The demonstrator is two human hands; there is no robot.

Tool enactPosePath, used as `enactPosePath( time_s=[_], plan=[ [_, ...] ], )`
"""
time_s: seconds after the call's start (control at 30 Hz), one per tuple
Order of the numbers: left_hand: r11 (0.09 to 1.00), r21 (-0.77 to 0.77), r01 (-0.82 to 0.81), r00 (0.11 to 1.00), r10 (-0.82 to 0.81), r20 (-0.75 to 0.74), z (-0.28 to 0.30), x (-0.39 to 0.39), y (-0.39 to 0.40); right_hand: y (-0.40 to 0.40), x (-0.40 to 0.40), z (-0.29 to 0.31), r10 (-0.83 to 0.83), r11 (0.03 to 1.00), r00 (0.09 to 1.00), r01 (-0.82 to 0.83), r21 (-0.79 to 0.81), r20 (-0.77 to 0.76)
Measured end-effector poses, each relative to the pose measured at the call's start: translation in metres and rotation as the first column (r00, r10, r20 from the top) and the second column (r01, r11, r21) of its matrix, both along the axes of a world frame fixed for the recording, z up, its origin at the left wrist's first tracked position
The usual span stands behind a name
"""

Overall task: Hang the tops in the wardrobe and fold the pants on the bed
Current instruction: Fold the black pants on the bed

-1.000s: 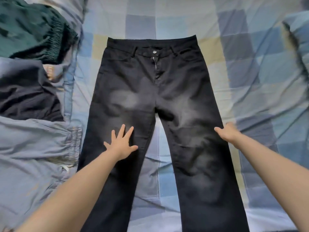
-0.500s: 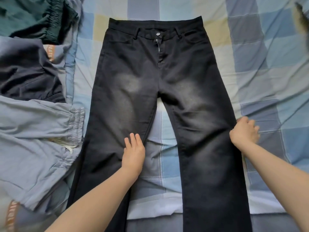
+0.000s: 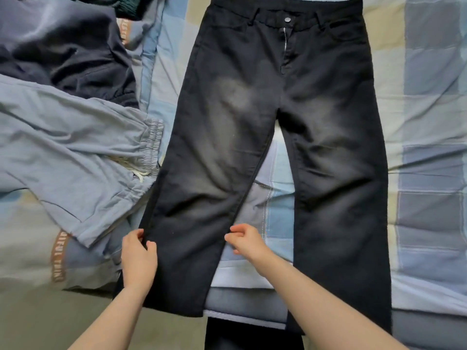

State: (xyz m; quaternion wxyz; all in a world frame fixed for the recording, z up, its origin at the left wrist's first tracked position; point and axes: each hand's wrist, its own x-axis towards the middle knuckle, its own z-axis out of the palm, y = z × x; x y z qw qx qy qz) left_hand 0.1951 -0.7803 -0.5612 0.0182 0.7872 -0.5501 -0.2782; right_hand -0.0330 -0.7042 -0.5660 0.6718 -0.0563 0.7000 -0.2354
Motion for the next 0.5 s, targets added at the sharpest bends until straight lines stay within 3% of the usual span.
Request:
enactPosePath(
  time_s=[0.07, 0.2, 0.27, 0.43, 0.5],
  plan=[
    [0.997, 0.007, -0.077, 0.997, 0.077, 0.016, -0.001, 0.022, 0.009, 0.005, 0.022, -0.004, -0.003, 1.000, 1.000, 0.003, 0.006, 0.014],
    [0.996, 0.048, -0.078, 0.996, 0.076, 0.035, -0.008, 0.049, 0.018, 0.006, 0.044, -0.015, -0.068, 0.997, 0.992, 0.071, 0.028, -0.109],
    [0.993, 0.097, -0.064, 0.998, 0.064, -0.002, -0.008, 0.058, 0.018, 0.003, 0.050, -0.017, -0.002, 0.999, 0.994, 0.006, 0.040, -0.105],
    [0.924, 0.339, 0.180, 0.962, -0.093, -0.259, 0.002, 0.076, 0.018, 0.021, 0.059, -0.002, 0.098, 0.992, 0.965, -0.113, 0.048, 0.244],
    [0.872, 0.449, 0.196, 0.927, -0.015, -0.375, 0.012, 0.086, 0.017, 0.034, 0.065, 0.009, 0.094, 0.993, 0.929, -0.115, 0.039, 0.357]
  ],
)
